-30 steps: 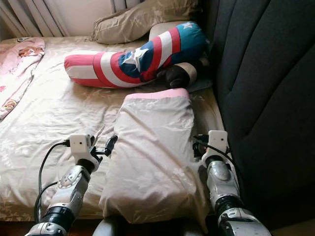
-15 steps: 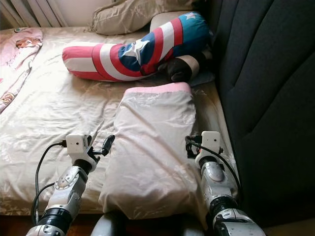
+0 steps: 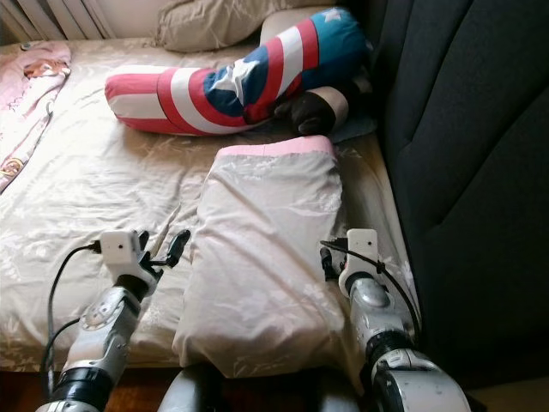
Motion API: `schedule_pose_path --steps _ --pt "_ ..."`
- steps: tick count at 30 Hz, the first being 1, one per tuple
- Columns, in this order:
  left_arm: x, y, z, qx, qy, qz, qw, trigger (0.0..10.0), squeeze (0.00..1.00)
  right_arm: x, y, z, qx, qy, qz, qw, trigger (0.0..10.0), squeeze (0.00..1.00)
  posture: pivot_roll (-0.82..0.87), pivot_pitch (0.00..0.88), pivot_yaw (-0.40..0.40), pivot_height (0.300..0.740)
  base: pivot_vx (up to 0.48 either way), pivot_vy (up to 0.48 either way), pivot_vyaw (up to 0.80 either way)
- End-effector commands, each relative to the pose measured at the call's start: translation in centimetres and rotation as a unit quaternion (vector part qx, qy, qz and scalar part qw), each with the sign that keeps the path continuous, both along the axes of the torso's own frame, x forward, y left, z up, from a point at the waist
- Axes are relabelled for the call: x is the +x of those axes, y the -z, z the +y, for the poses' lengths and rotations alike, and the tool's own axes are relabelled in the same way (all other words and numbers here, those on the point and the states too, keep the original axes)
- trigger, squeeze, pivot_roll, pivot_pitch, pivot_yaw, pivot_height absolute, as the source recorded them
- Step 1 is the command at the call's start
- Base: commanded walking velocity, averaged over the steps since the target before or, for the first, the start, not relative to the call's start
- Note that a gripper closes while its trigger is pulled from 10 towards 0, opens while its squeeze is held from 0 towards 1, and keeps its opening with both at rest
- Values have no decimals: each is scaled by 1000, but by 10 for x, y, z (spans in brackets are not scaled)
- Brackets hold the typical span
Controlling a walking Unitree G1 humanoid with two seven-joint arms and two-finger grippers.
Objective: Clean up the room
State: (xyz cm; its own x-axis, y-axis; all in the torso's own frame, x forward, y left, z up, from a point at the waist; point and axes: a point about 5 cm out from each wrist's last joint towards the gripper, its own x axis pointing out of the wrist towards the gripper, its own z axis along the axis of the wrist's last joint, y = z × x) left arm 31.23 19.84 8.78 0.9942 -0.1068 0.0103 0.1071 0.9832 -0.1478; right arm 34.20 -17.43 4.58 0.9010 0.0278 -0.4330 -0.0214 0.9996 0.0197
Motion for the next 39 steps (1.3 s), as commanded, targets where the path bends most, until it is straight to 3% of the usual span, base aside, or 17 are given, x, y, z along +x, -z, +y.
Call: schedule_pose_path --steps 1,10,16,20,39 --pt "-4 0 4 4 2 4 1000 10000 0 -3 6 4 -2 -18 28 999 10000 0 93 187 59 638 0 0 0" --pt "-14 1 6 8 12 18 1000 10000 0 -5 8 -8 -22 -5 62 998 10000 0 86 183 74 638 0 0 0" --pt "-18 -3 3 11 21 21 999 10000 0 -19 26 -13 -6 15 115 993 10000 0 99 179 84 638 0 0 0" --pt "-20 -3 3 12 22 23 999 10000 0 -23 30 -10 15 11 128 992 10000 0 101 177 86 638 0 0 0" --pt "-26 -6 0 14 30 30 999 10000 0 -37 43 -26 -18 45 174 984 10000 0 101 173 95 638 0 0 0"
